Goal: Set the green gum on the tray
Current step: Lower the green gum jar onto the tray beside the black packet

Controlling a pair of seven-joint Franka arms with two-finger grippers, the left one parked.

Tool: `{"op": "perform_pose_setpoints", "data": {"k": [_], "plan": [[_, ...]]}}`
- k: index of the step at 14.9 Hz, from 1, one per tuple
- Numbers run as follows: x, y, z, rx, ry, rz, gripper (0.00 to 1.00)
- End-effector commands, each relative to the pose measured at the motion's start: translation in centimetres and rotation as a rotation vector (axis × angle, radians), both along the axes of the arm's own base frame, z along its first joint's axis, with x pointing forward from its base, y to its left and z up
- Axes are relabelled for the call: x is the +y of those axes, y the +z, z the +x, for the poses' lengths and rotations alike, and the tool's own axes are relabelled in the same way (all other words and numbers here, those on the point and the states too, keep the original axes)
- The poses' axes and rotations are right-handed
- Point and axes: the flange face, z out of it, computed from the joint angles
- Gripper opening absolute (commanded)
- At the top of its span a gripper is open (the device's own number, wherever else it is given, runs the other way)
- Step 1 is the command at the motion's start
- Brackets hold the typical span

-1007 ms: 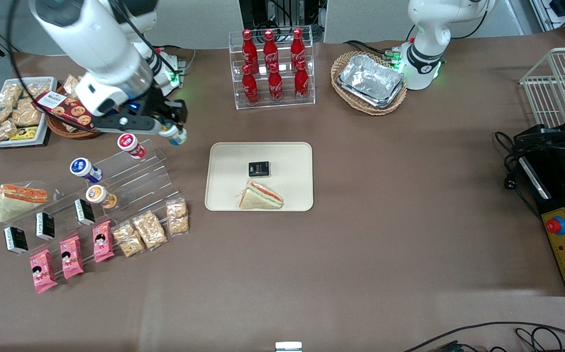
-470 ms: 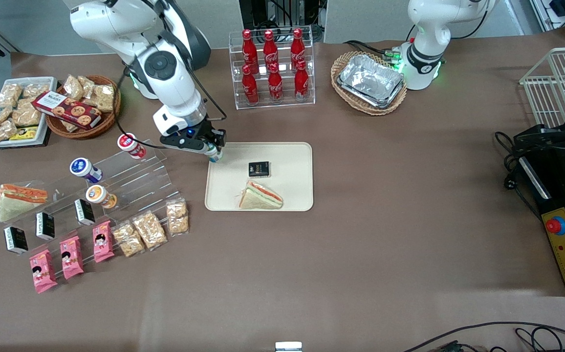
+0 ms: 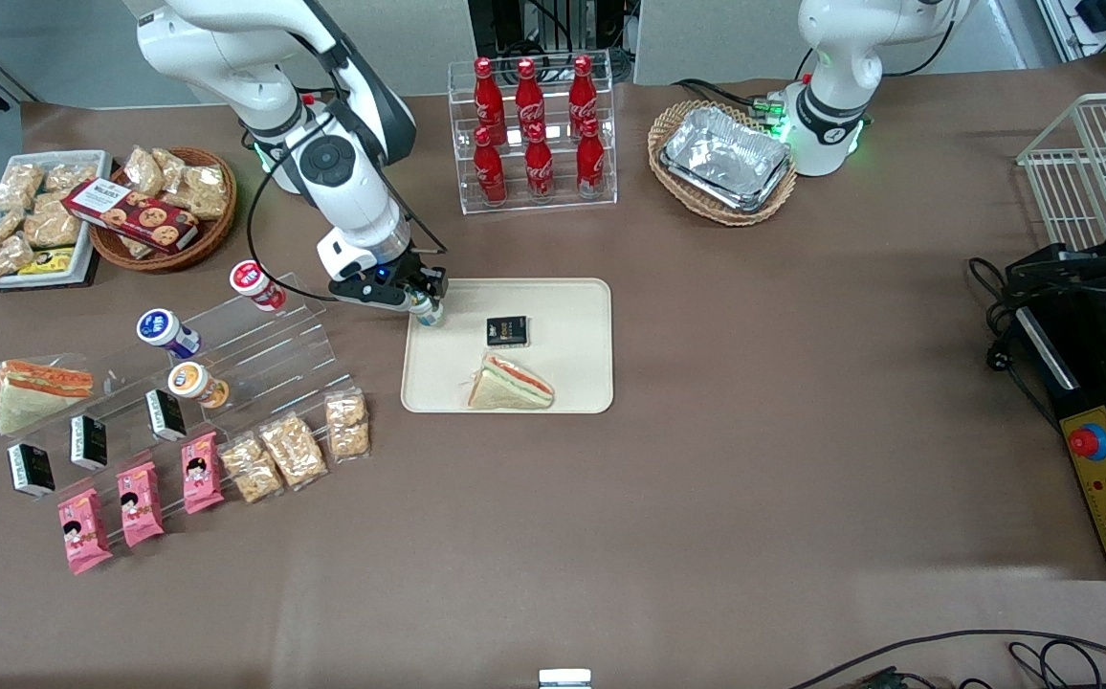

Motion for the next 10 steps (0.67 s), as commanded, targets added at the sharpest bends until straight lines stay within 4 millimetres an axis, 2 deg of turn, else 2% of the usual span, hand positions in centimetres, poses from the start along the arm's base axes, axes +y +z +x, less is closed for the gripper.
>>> {"op": "perform_pose_setpoints", "data": {"k": [1, 6, 8, 9, 10], "plan": [[0.3, -2.6, -0.3, 0.010, -0.012, 0.029, 0.16], [0.5, -3.6, -0.9, 0.028, -0.002, 0.025, 0.18], [0.4, -3.8, -0.9, 0.033, -0.003, 0.024, 0.42], [0.4, -4.0, -1.0, 0.037, -0.004, 0.024, 0.83], [0.5, -4.0, -0.9, 0.036, -0.002, 0.025, 1.00]]}}
